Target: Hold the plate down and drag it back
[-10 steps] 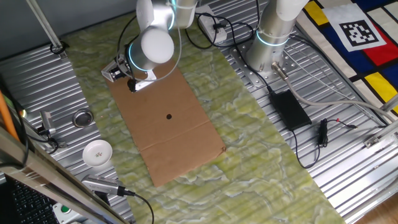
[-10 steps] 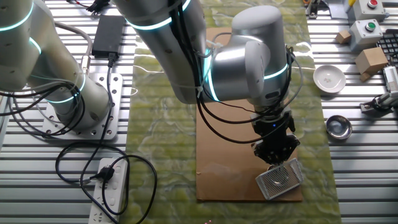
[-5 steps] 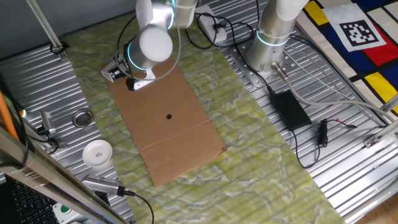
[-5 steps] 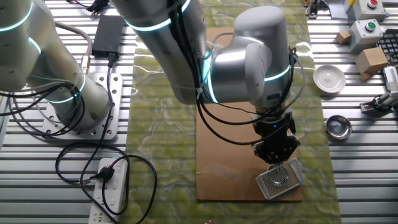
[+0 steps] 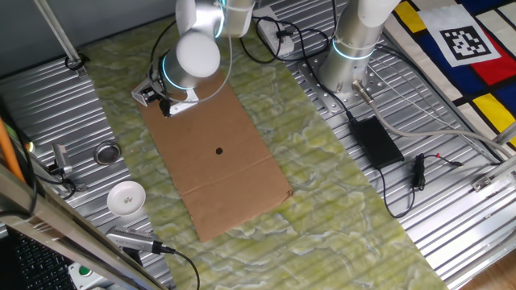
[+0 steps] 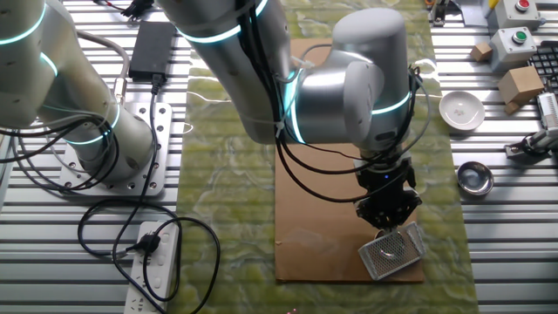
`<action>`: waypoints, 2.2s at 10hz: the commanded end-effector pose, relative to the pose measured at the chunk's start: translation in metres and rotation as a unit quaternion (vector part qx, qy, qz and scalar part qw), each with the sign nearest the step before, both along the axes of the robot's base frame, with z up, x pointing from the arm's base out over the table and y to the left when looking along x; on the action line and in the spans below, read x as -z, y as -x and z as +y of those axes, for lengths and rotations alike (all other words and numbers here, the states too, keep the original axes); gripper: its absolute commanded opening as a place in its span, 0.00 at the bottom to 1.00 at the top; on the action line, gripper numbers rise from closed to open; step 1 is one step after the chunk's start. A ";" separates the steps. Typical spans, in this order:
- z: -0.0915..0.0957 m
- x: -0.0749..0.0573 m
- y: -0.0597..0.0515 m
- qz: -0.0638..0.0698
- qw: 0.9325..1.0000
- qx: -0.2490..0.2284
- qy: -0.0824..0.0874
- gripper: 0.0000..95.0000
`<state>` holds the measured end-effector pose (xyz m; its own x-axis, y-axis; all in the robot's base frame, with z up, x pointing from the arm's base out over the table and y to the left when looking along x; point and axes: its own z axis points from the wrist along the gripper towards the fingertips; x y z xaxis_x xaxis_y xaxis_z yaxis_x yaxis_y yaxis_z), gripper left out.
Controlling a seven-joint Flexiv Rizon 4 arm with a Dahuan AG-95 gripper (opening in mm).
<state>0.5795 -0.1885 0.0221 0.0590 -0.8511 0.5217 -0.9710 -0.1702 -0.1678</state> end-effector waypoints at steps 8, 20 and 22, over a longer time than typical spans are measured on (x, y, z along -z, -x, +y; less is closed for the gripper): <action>0.004 -0.001 0.000 0.009 0.999 0.032 -0.025 0.00; 0.009 -0.001 0.002 0.009 0.997 0.052 -0.050 0.00; 0.009 -0.001 0.002 0.005 0.996 0.062 -0.062 0.00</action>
<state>0.5776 -0.1801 0.0230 -0.0457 -0.9092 0.4138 -0.9849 -0.0282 -0.1708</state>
